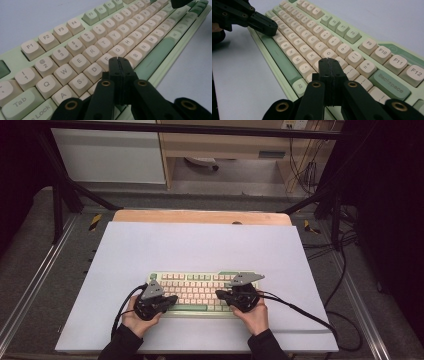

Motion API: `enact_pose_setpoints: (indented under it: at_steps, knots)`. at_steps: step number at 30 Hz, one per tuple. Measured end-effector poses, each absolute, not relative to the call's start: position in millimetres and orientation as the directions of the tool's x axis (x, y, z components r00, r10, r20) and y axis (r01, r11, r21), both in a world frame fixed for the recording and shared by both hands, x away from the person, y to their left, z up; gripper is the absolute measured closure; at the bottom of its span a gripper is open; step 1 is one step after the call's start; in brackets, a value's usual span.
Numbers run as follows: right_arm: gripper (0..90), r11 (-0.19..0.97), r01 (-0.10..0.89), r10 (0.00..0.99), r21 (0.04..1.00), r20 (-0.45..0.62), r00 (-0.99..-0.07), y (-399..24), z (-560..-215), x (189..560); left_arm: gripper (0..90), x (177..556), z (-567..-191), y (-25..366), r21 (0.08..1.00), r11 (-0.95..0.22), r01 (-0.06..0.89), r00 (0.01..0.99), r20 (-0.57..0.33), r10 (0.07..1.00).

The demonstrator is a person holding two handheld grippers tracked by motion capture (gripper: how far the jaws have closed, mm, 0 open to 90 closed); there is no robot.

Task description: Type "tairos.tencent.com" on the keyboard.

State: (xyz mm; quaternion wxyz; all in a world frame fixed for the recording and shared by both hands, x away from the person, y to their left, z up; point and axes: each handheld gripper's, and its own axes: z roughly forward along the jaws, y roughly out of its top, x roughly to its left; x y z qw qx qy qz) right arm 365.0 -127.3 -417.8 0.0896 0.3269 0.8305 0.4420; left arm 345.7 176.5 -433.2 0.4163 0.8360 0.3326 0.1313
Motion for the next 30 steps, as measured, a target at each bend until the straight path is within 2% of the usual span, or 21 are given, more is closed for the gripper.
enact_pose_setpoints:
  at_steps: [11,30]
  knots:
    - [90.0,0.393,0.461,0.622,0.796,0.139,-0.770,-128.1,-416.4,365.2,90.0,343.8,-430.9,177.8,0.787,-0.436,0.437,0.748,-0.048,0.662]
    - [90.0,0.366,0.466,0.636,0.806,0.149,-0.757,-126.9,-414.6,369.1,89.8,338.1,-424.5,205.2,0.805,-0.392,0.444,0.731,-0.073,0.679]
